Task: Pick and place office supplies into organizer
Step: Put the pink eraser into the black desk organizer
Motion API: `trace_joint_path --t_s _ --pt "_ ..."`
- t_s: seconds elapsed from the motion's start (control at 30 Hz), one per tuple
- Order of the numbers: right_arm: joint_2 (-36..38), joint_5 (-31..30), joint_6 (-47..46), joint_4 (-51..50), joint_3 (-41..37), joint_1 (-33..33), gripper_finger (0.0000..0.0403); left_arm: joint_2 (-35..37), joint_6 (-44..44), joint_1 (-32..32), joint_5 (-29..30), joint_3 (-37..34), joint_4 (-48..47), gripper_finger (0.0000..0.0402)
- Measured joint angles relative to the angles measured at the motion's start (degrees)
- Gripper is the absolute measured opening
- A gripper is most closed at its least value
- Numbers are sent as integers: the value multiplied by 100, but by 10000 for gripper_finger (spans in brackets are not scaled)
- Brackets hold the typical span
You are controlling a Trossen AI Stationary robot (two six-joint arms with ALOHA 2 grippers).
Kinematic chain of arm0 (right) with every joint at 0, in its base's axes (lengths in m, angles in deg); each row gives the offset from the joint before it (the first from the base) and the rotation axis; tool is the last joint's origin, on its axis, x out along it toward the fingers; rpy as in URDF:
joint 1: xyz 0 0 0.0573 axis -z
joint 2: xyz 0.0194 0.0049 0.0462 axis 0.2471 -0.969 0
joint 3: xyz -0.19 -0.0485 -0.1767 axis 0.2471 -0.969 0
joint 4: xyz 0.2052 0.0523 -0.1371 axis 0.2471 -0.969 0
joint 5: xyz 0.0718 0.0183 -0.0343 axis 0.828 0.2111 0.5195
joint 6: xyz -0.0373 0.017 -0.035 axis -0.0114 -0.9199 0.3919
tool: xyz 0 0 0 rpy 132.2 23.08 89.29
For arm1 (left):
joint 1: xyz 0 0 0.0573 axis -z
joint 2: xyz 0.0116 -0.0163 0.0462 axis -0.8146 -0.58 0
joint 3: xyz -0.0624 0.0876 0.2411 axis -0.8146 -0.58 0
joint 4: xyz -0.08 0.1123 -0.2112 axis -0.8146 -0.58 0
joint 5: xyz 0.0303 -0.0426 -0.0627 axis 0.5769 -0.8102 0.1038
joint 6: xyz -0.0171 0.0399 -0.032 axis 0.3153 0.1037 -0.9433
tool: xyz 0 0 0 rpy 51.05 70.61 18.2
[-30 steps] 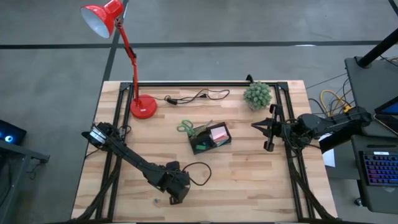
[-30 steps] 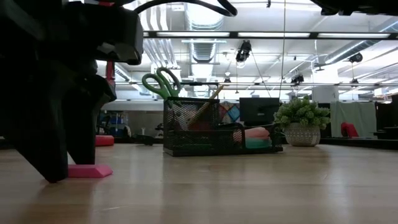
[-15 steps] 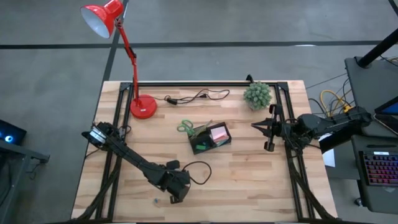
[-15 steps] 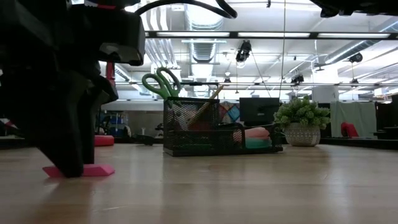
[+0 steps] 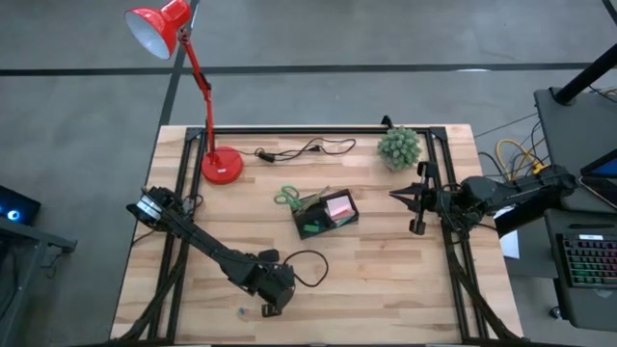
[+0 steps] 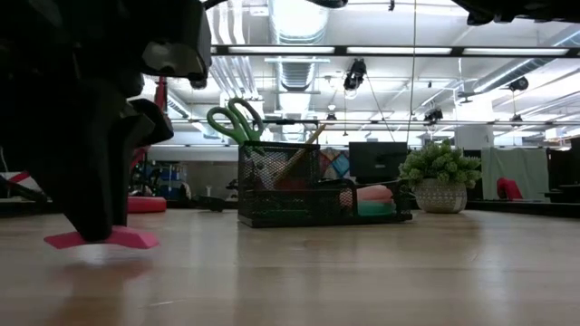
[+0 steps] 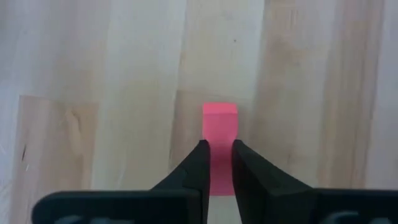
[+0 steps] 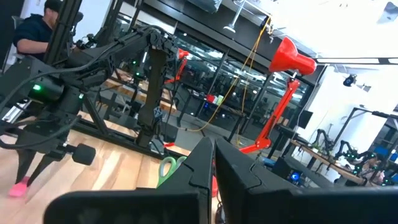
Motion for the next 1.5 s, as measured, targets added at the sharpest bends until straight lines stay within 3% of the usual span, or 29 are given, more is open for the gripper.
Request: trace_joint_path --t_s 0.3,0.67,1.2,1.5 --pt "0 0 0 -1 0 0 8 15 24 -67 33 -9 3 30" --pt "-1 0 0 0 0 0 8 26 1005 -557 174 326 7 30" --pt "-1 0 0 -2 0 0 8 42 2656 -1726 1096 782 8 30" --pt "-1 0 0 -2 0 0 8 44 2699 -2143 1620 789 7 30"
